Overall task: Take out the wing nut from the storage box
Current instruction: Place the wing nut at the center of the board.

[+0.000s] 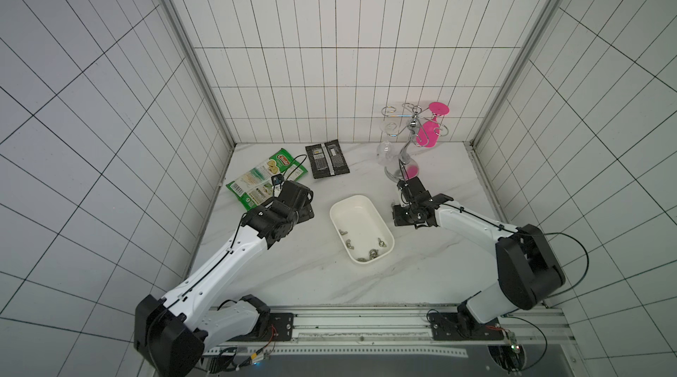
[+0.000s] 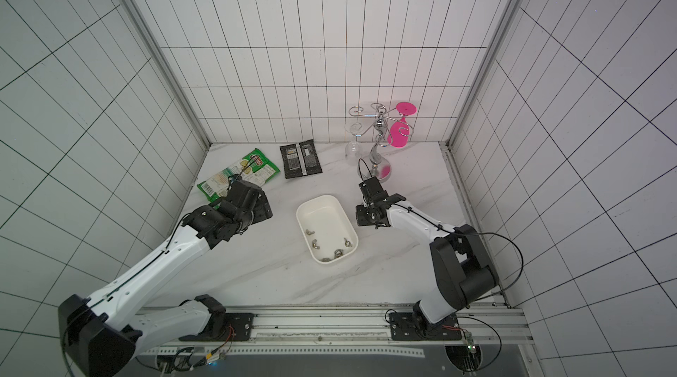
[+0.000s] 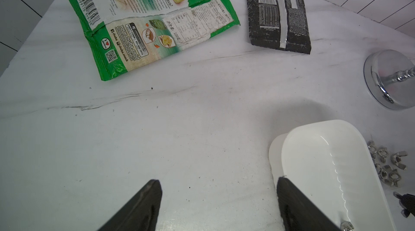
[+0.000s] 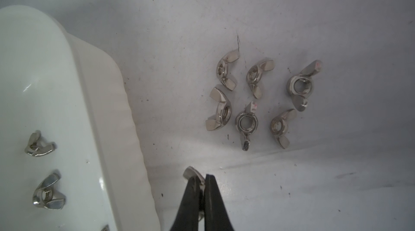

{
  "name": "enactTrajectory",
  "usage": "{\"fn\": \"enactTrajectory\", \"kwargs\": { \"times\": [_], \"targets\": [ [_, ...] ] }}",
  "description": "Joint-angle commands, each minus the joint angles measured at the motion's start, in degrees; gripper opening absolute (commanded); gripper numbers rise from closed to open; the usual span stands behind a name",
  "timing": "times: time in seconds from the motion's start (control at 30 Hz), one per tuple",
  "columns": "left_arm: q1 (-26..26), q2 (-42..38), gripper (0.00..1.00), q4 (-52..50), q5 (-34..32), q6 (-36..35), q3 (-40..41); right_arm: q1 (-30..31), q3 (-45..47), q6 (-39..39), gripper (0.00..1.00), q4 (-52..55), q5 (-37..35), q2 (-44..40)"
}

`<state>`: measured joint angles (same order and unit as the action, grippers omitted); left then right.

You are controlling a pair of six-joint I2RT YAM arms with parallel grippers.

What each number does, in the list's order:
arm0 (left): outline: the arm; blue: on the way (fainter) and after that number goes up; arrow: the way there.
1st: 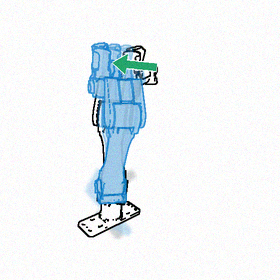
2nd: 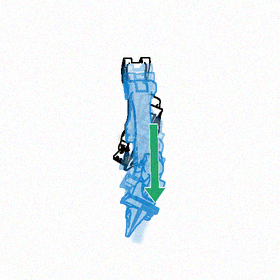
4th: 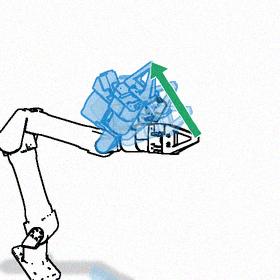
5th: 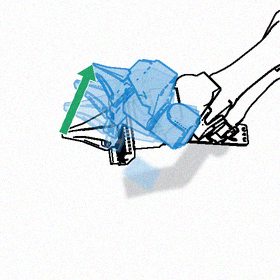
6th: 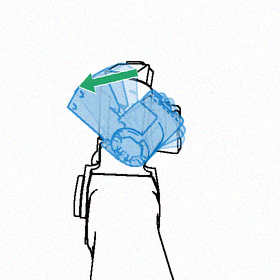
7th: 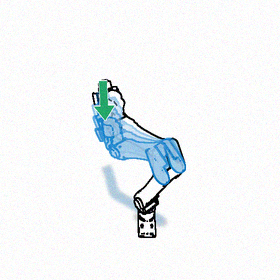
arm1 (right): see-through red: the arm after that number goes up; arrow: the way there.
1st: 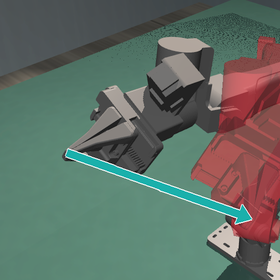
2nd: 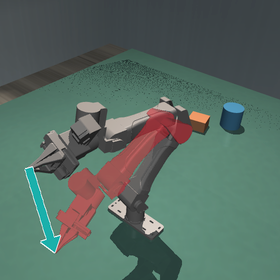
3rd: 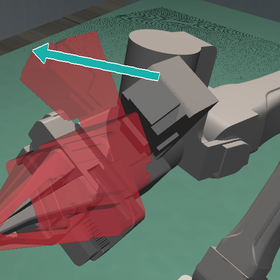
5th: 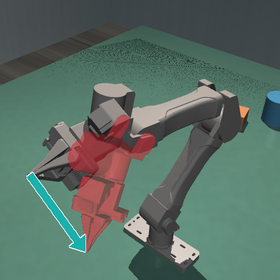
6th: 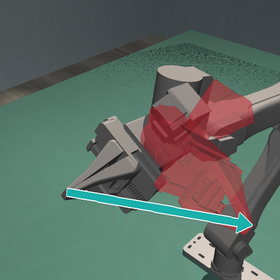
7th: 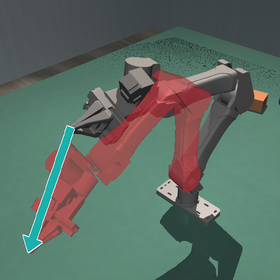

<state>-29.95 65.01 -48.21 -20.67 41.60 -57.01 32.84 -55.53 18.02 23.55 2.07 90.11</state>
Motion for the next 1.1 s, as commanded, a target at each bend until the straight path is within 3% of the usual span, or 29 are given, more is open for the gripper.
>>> {"fn": "enactTrajectory", "kwargs": {
  "times": [0.0, 0.8, 1.07],
  "targets": [
    [-0.28, 0.02, 0.84, 0.98, 0.14, -0.15, -0.73, -0.75, 0.34, 0.32, 0.07, -1.45, 0.22, 1.85],
    [-0.33, -0.04, 0.84, 0.13, -0.33, -0.90, -1.86, -1.90, 0.24, 0.61, 0.08, -4.61, -0.03, 9.03],
    [-0.35, 0.03, 0.84, 0.04, -0.38, -0.76, -1.72, -1.86, 0.32, 0.92, 0.16, -4.65, -0.14, 9.45]
  ]
}}
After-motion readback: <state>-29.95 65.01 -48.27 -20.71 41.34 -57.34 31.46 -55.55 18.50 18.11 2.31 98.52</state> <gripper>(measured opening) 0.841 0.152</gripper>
